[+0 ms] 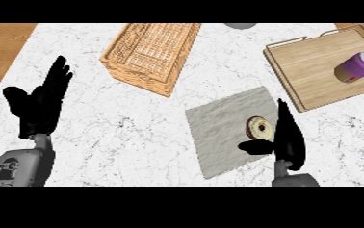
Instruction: Pick the cupcake from the placemat and place it in the basket
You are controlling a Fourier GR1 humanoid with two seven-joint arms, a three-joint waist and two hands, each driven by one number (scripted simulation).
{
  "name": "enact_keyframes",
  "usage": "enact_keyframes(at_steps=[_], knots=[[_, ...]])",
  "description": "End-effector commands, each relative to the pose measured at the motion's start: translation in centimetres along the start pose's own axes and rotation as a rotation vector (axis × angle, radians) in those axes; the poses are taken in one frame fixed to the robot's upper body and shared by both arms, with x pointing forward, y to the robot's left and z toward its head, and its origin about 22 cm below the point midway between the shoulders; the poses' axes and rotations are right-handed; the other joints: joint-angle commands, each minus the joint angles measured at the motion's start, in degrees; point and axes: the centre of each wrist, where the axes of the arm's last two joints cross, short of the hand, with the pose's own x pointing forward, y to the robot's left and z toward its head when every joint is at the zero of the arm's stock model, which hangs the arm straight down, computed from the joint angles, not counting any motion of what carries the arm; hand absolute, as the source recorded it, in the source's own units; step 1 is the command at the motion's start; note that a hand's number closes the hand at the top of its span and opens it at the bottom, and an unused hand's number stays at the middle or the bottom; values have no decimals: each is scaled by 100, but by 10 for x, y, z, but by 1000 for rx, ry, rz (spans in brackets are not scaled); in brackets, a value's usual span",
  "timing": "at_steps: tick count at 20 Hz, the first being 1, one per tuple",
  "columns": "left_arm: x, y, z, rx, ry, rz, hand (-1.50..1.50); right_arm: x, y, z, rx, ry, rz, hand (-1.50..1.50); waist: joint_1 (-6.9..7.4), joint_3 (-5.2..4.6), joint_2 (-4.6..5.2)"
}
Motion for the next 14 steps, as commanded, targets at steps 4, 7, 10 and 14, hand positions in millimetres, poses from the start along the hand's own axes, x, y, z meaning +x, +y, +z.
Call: enact_keyframes(at_steps=[4,7,10,14], knots=[[4,-6,6,-6,8,-3,0,-1,0,-12,124,-21,58,150,22,11,9],[-4,-3,2,8,-3,-4,0,-1,12,-4,177,-63,161,150,19,9,14],[0,0,2,7,-17,1,0,-13,11,-23,179,-80,54,150,30,12,16],[-14,0,-8,-7,-1,-1,0,-14,30,-1,175,-107,66,150,-4,10,20]])
